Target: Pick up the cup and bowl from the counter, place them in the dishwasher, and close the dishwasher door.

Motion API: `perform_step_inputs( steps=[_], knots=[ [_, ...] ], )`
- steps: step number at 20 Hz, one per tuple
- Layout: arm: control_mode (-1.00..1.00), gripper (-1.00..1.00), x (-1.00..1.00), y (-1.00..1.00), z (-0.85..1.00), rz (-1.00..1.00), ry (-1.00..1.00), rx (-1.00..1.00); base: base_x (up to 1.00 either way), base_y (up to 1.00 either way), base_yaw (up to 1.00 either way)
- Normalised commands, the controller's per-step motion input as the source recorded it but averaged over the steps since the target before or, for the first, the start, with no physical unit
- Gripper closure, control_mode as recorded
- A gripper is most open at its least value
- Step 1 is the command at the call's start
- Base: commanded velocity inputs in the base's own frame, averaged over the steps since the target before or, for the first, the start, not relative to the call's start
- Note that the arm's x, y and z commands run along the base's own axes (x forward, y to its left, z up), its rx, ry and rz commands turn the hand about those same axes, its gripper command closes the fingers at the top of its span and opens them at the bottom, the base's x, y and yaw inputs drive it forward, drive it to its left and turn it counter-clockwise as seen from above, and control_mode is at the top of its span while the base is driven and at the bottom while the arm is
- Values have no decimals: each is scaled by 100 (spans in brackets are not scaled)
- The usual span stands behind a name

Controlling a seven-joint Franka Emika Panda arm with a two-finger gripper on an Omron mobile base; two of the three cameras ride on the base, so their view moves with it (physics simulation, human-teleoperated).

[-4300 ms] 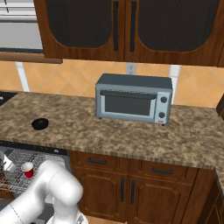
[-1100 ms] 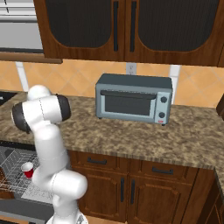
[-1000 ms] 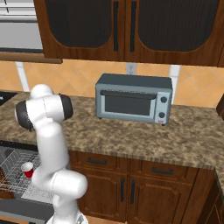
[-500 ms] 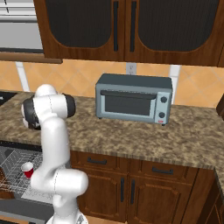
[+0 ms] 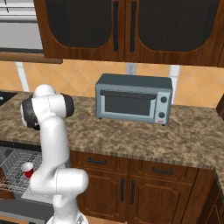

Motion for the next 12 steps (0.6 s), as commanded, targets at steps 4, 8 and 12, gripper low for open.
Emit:
perform_step_inputs(
  steps=[4, 8, 12],
  knots=[
    [-100, 100, 27, 24, -5, 0, 1, 0, 0, 0, 0],
    [-100, 100, 32, 67, -6, 0, 0, -5, 0, 0, 0],
    [-100, 100, -43, 11, 6, -1, -2, -3, 0, 0, 0]
  ],
)
